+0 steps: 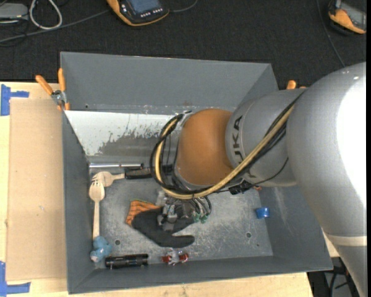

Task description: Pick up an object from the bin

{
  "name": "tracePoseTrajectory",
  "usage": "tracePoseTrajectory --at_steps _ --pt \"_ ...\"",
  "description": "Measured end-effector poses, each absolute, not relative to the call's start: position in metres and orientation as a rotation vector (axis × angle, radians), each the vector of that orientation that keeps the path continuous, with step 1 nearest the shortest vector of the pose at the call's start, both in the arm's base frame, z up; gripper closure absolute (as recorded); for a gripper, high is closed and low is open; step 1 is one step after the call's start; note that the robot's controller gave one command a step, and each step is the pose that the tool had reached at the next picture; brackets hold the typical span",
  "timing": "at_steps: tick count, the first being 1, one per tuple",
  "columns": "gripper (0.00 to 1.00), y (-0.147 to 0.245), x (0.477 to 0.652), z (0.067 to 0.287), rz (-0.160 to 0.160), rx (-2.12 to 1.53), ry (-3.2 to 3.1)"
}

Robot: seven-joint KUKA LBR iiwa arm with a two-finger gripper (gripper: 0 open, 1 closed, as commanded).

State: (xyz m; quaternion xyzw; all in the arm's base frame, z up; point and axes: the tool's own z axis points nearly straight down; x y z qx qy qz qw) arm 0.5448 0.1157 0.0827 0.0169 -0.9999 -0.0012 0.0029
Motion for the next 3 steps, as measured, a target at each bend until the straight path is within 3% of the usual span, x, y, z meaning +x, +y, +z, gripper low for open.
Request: tracePoseTrajectory --at_steps 2,3 --pt "1.0 0.115 0.544 0.133 -0.002 0.054 -3.129" --pt "1.0 0.115 0.546 0.169 -0.005 0.054 -3.138"
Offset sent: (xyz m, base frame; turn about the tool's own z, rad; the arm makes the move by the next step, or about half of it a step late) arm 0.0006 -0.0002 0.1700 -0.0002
